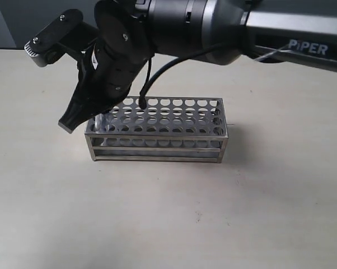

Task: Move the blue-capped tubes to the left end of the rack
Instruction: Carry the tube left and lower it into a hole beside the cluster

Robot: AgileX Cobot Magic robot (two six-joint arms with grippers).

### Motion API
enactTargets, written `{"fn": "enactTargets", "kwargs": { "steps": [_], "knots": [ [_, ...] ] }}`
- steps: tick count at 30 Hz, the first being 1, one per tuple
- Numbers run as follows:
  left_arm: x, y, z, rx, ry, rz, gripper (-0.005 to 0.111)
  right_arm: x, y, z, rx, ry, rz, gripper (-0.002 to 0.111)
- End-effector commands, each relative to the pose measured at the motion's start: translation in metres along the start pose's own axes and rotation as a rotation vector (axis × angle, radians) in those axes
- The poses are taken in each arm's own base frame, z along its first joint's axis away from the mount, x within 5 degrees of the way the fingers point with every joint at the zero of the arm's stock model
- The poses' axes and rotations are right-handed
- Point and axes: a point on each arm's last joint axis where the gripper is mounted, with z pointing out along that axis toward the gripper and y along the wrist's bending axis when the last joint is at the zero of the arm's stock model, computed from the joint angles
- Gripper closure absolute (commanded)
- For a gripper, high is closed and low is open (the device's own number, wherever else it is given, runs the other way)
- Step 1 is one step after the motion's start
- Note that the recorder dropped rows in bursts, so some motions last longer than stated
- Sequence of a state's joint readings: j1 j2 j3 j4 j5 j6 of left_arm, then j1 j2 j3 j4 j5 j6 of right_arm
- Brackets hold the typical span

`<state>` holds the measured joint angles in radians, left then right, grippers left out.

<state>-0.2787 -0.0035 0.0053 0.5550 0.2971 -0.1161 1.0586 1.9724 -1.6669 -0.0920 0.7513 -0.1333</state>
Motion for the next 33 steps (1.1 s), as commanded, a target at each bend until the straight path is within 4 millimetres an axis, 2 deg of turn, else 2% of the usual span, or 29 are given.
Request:
{"fn": "enactTargets", "kwargs": {
  "steps": [1,6,13,20,23,27,33],
  "knots": [
    [-0.002,0.0,0.0,0.003,-0.009,-0.003,0.106,-0.001,0.0,0.003,0.001,-0.007,-0.006,0.108],
    [-0.002,0.0,0.0,0.004,-0.006,-0.007,0.106,-0.005,0.0,0.011,0.004,-0.065,-0.005,0.108],
    [-0.002,0.0,0.0,0.004,-0.008,-0.008,0.106,0.0,0.003,0.029,-0.009,-0.034,0.003,0.108],
    [-0.002,0.0,0.0,0.004,-0.008,-0.008,0.106,-0.004,0.002,0.029,-0.002,-0.079,0.01,0.108],
    [-0.002,0.0,0.0,0.004,-0.008,-0.008,0.106,-0.006,-0.003,0.032,0.004,-0.105,0.05,0.108],
    [-0.002,0.0,0.0,0.004,-0.008,-0.008,0.106,-0.008,-0.012,0.038,0.009,-0.039,0.091,0.108],
    [-0.002,0.0,0.0,0.004,-0.008,-0.008,0.106,-0.015,-0.013,0.045,-0.002,-0.034,0.109,0.108]
  ]
}}
